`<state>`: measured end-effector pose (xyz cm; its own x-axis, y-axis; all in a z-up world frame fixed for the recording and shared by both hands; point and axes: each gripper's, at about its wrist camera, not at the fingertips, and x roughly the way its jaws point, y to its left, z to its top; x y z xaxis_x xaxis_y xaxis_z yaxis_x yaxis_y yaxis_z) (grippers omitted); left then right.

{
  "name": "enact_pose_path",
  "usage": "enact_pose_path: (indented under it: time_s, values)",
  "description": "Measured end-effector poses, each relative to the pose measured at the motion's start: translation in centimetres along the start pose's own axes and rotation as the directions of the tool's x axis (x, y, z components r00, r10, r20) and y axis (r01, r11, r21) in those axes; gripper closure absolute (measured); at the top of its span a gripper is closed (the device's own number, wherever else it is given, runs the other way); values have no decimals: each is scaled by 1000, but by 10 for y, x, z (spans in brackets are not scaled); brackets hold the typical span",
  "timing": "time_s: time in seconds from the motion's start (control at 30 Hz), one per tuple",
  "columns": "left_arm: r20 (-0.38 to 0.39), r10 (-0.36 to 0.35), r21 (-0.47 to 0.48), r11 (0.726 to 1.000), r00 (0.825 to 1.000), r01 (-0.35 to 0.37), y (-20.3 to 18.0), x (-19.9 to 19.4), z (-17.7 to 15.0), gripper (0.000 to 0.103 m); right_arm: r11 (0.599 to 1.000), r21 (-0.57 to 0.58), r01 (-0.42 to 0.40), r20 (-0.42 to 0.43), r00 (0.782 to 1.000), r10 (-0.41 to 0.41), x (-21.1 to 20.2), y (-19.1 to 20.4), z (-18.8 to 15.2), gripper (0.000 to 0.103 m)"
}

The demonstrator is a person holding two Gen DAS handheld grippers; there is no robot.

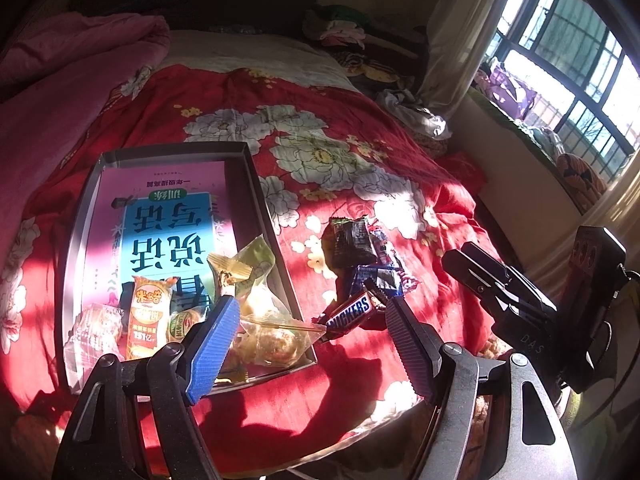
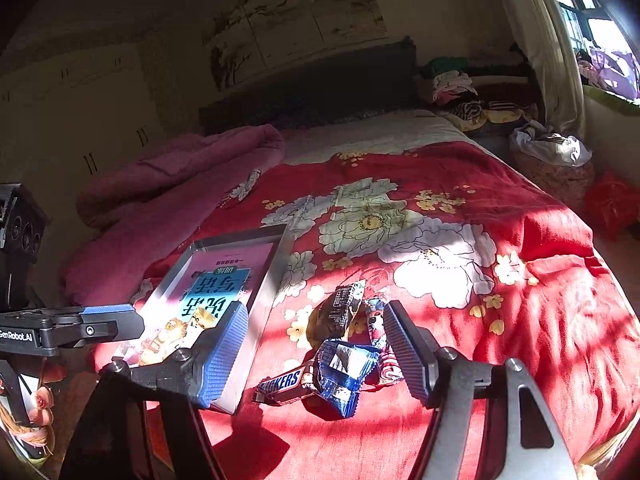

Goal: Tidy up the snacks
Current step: 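Withdraw both tools from the tray toward the Snickers pile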

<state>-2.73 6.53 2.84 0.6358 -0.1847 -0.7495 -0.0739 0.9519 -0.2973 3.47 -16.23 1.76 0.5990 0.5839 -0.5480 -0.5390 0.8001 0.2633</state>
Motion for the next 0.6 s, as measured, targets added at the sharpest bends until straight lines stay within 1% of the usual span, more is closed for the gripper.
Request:
enact_pose_path:
  time_s: [0.3, 0.6]
  values:
    - [-27, -5, 37, 999, 1000, 6, -13, 8, -4, 26, 999, 37, 27, -8, 1000, -26, 1, -15, -2, 33]
    - [-65, -8, 77, 997, 998, 13, -27, 20, -12, 26, 995, 81, 53, -36, 998, -50, 5, -34, -7, 33]
